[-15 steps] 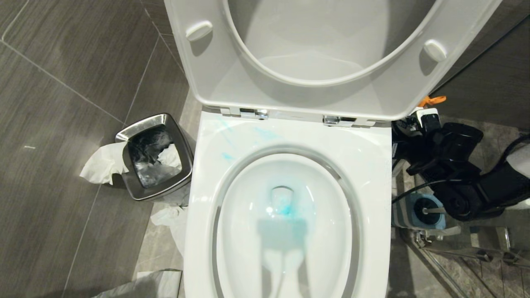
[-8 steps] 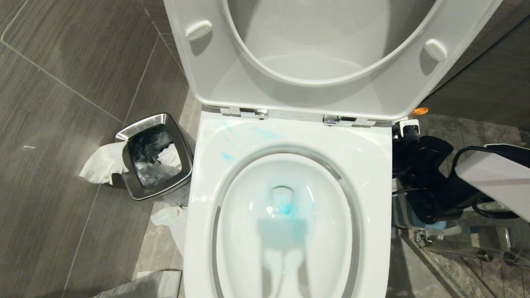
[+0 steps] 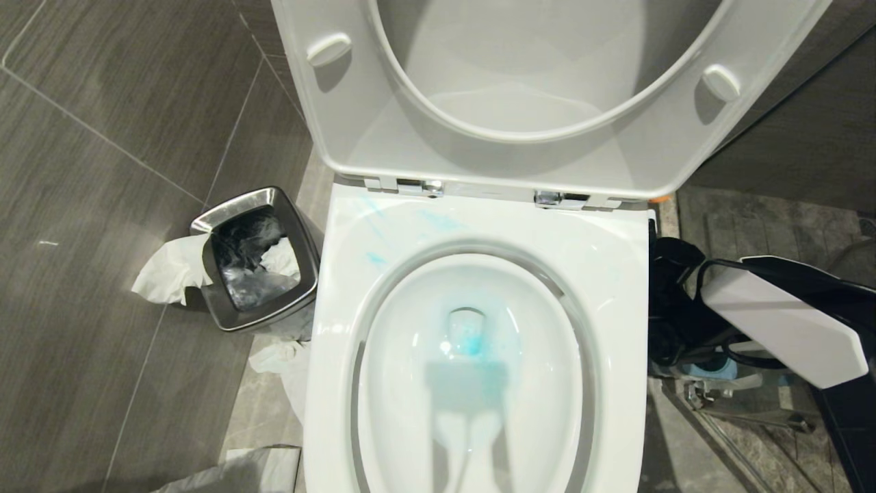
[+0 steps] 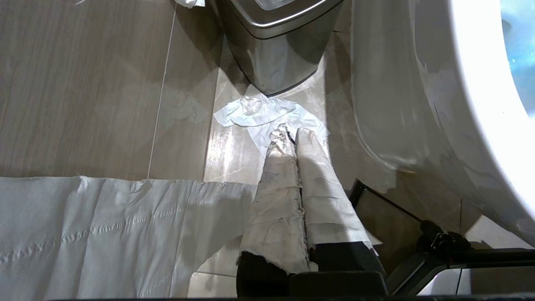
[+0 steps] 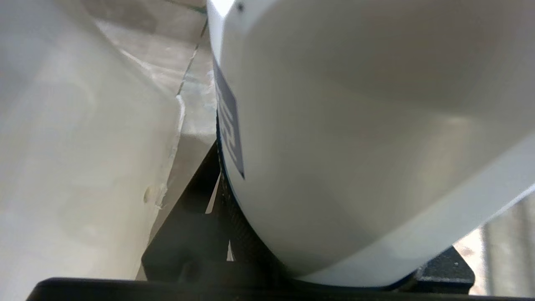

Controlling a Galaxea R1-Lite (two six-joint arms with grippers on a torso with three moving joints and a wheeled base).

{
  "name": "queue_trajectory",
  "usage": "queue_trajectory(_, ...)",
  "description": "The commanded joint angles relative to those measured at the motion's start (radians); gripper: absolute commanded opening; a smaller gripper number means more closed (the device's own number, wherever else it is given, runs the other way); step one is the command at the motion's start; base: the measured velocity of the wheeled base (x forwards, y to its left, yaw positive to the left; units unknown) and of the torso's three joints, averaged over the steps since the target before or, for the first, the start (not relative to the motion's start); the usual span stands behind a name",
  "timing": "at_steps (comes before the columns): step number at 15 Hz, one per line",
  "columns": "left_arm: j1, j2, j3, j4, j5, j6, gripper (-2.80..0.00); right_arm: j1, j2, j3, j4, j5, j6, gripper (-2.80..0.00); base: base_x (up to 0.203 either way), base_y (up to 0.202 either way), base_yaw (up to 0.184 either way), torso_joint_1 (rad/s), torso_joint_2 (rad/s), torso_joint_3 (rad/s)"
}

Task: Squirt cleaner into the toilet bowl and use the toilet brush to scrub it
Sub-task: Place the cleaning agent on the floor

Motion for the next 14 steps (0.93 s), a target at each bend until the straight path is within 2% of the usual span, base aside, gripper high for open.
queue_trajectory(1,0.000,0.000,0.002,0.000,-0.001,0.004,-2.80,0.001,0.038,-0.035,-0.010,0.038,-0.001,-2.80,0.000,0.000,0.000,0.000,0.00,0.000)
queue_trajectory(3,0.000,0.000,0.002,0.000,-0.001,0.002,-2.80,0.001,0.054,-0.050,-0.016,0.057,0.001,-2.80,0.000,0.000,0.000,0.000,0.00,0.000)
queue_trajectory(6,0.000,0.000,0.002,0.000,-0.001,0.002,-2.80,0.001,0.103,-0.106,-0.095,0.068,-0.005,-2.80,0.000,0.000,0.000,0.000,0.00,0.000)
queue_trajectory(14,0.000,0.000,0.001,0.001,0.001,0.005,-2.80,0.006,0.149,-0.120,-0.097,0.069,-0.005,-2.80,0.000,0.000,0.000,0.000,0.00,0.000)
